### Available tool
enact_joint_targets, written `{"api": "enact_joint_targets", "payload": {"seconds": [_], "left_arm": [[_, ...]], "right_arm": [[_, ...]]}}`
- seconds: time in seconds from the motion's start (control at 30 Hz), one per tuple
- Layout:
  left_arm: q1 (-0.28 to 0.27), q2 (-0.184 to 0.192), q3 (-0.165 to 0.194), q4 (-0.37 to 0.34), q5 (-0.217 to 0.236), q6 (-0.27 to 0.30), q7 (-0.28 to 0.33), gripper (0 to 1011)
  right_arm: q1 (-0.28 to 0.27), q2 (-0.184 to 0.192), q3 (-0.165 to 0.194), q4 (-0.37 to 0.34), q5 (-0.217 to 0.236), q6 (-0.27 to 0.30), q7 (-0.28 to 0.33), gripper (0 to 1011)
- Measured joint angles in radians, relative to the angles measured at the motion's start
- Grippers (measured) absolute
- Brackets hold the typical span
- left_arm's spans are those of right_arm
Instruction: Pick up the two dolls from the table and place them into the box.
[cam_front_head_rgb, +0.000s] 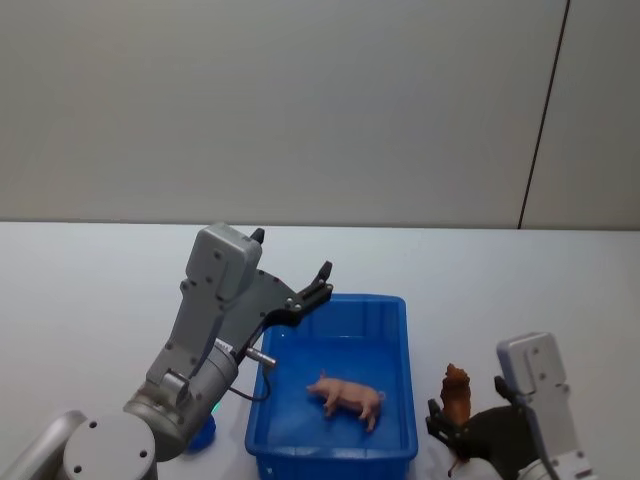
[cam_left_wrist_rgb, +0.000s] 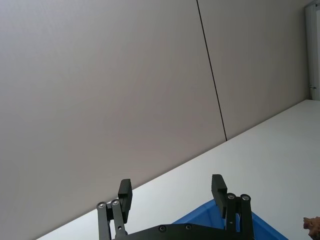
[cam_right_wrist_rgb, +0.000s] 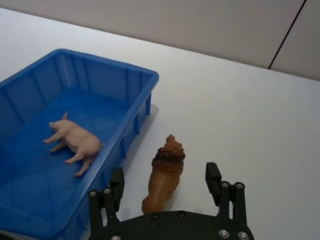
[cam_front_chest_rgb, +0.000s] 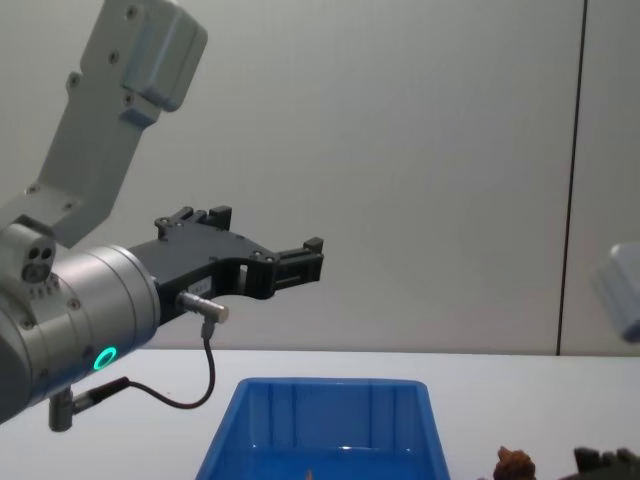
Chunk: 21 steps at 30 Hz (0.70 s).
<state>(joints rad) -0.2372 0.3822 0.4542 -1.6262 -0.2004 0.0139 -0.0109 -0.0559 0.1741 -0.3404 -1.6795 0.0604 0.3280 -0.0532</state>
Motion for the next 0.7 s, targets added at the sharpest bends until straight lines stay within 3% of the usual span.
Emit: {"api": "enact_joint_targets", "payload": {"seconds": [0.37,0.7], "left_arm": [[0.000,0.000,0.000,0.000,0.000,0.000,0.000,1001],[0.000,0.000,0.000,0.000,0.000,0.000,0.000,1001]], "right_arm": [[-0.001,-0.037,-0.022,0.048,-0.022,0.005,-0.038,986],[0.004,-0.063,-0.029,0.089,-0.038,0.011,-0.079,740]]}}
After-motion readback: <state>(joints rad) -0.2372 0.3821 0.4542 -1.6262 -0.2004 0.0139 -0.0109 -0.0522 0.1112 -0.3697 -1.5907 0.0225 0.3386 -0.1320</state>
